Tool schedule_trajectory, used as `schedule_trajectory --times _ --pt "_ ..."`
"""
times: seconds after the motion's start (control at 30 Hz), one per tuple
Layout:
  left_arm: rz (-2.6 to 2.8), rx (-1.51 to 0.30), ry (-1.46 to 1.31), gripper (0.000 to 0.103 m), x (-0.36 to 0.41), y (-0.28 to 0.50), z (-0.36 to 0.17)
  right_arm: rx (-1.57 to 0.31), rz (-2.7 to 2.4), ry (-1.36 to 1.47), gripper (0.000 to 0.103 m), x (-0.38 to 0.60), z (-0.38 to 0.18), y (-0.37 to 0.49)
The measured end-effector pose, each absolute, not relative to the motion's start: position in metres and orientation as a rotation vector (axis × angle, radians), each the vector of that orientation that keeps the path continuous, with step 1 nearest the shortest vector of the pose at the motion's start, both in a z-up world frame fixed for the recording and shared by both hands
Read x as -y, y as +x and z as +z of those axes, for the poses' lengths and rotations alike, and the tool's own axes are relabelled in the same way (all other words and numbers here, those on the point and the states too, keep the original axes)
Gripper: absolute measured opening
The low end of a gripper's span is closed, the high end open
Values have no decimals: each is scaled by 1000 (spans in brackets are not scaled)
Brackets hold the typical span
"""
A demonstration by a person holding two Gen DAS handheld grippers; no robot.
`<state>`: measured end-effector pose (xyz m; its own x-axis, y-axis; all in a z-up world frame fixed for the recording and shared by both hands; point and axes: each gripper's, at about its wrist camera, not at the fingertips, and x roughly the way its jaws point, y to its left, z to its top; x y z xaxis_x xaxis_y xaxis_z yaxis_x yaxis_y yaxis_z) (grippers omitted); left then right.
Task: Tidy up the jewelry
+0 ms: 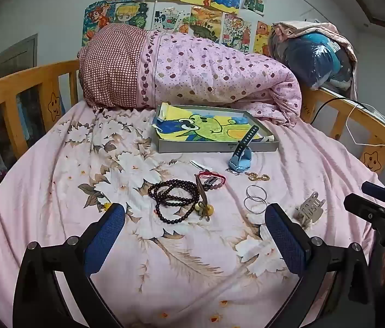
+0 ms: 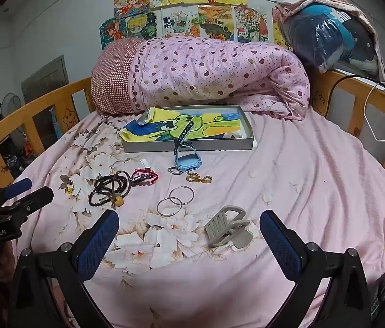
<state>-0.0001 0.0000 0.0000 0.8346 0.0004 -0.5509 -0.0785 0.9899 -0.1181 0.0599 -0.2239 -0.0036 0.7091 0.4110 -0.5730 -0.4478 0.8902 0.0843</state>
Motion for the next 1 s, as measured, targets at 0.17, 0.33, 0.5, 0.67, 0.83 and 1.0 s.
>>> schedule_trajectory --times 0.17,0.33,0.5,0.67,0.83,1.0 --pt "42 -584 -135 100 0 0 0 -622 480 -61 103 224 -4 60" --pt "43 -584 -133 100 0 0 0 -623 479 -60 103 224 -4 60" --pt "43 -584 -135 100 0 0 0 -624 479 -59 103 224 -4 61" --pt "43 -583 -134 100 0 0 1 -624 479 -58 103 225 -4 61" --pt "42 -584 -134 100 -2 -1 2 -626 480 -57 103 225 -4 61" --pt "43 -584 -134 100 -2 -1 2 -626 480 -56 103 225 -4 61"
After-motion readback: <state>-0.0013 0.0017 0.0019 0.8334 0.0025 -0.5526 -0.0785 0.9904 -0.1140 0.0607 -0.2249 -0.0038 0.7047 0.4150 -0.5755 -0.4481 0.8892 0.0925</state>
